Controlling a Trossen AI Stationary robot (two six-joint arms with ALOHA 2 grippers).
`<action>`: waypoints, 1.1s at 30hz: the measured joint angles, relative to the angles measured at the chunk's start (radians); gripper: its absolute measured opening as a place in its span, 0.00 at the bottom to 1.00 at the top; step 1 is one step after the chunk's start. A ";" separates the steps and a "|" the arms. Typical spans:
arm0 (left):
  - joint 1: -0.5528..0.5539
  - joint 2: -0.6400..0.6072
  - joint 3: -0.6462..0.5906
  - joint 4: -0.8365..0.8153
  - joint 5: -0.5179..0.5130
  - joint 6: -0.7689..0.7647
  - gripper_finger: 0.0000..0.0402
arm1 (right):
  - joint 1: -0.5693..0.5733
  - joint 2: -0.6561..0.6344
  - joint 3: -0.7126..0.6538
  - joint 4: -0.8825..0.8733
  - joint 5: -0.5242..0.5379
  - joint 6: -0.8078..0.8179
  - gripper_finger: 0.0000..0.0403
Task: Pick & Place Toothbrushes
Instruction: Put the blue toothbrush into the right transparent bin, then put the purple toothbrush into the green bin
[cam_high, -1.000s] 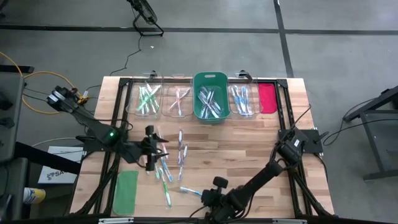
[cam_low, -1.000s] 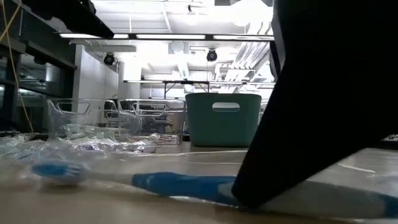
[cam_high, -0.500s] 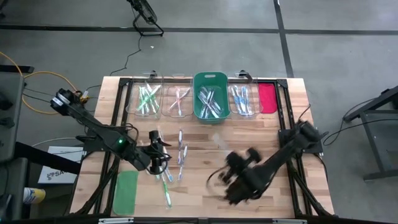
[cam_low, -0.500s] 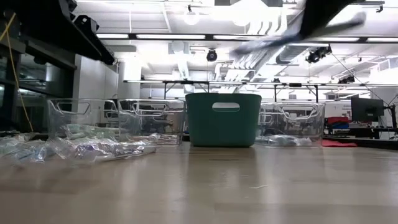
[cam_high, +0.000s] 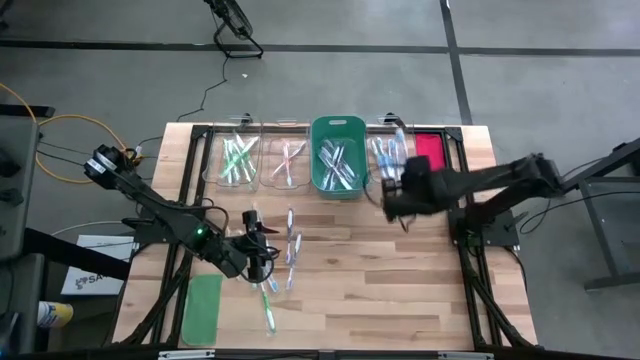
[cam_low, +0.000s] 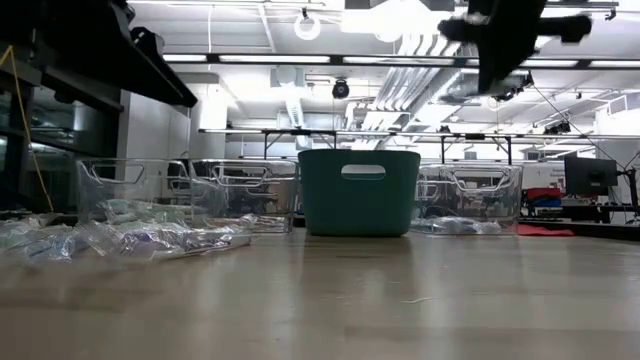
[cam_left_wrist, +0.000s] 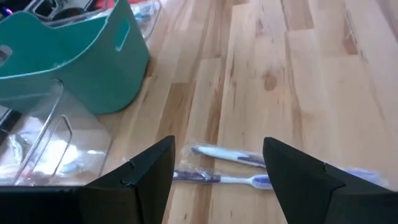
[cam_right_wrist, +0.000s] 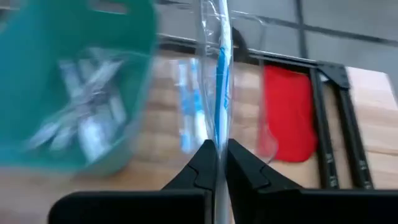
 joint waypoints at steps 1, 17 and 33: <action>-0.007 0.000 -0.001 0.010 -0.001 -0.002 0.59 | -0.044 -0.010 -0.029 0.046 -0.009 -0.043 0.02; -0.014 0.000 0.000 0.127 -0.006 0.054 0.59 | -0.530 -0.015 -0.242 0.673 -0.214 -0.751 0.11; 0.024 0.000 0.000 0.154 -0.224 0.313 0.59 | -0.497 -0.015 -0.242 0.940 -0.552 -0.775 0.62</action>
